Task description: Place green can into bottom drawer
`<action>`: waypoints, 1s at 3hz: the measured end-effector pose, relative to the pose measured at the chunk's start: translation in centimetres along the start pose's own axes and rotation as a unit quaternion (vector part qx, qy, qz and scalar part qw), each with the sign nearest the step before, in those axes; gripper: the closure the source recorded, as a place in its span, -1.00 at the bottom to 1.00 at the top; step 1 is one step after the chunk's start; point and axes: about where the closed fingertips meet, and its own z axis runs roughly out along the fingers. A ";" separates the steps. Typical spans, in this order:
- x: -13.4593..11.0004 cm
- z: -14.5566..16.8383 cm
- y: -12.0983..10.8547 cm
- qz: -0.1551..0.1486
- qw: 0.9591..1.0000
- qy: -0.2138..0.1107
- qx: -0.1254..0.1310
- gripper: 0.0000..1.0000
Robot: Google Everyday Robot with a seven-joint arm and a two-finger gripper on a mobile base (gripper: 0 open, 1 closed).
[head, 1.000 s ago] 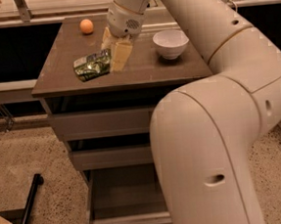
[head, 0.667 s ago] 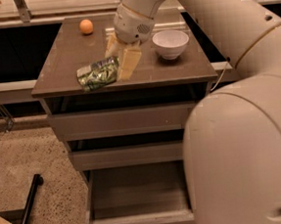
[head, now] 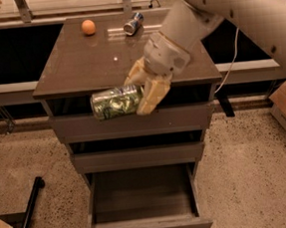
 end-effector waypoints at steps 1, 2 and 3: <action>2.7 4.7 4.1 0.048 0.997 -0.048 -0.023 1.00; 10.5 14.0 7.2 0.130 0.987 -0.070 -0.067 1.00; 16.2 19.2 6.5 0.166 0.980 -0.067 -0.088 1.00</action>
Offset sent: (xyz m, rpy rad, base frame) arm -0.0765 -0.0304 -0.2765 0.0250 0.4611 -0.1829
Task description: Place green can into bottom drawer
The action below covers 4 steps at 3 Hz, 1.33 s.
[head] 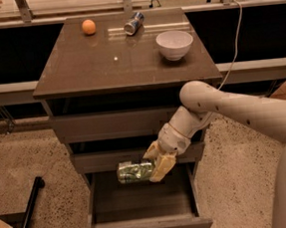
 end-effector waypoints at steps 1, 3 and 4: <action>4.5 2.8 -4.3 0.027 1.000 0.004 -0.010 1.00; 4.9 4.0 -4.6 0.046 0.998 0.042 -0.002 1.00; 6.1 5.6 -4.4 0.084 0.993 0.068 0.039 1.00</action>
Offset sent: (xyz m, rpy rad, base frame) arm 0.0239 -0.0035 -0.0506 -0.0237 0.0391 -0.0166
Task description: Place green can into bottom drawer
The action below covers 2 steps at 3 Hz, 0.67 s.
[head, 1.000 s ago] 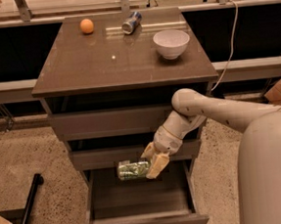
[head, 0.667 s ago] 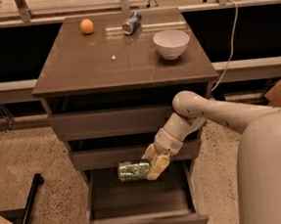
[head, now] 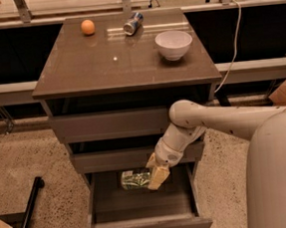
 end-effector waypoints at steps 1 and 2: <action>3.1 3.9 -1.0 0.056 0.998 0.018 0.038 1.00; 6.3 8.1 -2.7 0.103 0.992 0.011 0.073 1.00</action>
Offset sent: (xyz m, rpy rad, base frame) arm 0.0028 -0.0169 -0.1745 -0.1262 -0.0539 -0.4005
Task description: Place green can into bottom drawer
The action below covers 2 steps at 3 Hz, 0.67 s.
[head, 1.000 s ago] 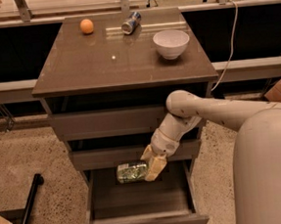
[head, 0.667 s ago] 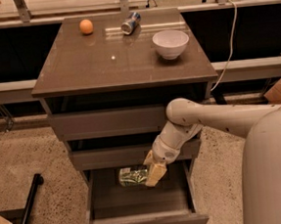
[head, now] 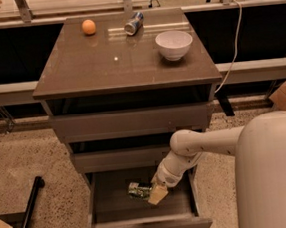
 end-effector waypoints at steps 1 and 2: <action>2.5 4.6 -2.4 0.032 0.999 -0.040 0.006 1.00; 4.1 8.5 -5.3 0.029 0.994 -0.102 -0.009 1.00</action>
Offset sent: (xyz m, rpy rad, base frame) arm 0.0510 -0.0018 -0.2056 0.3887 0.0498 -0.1205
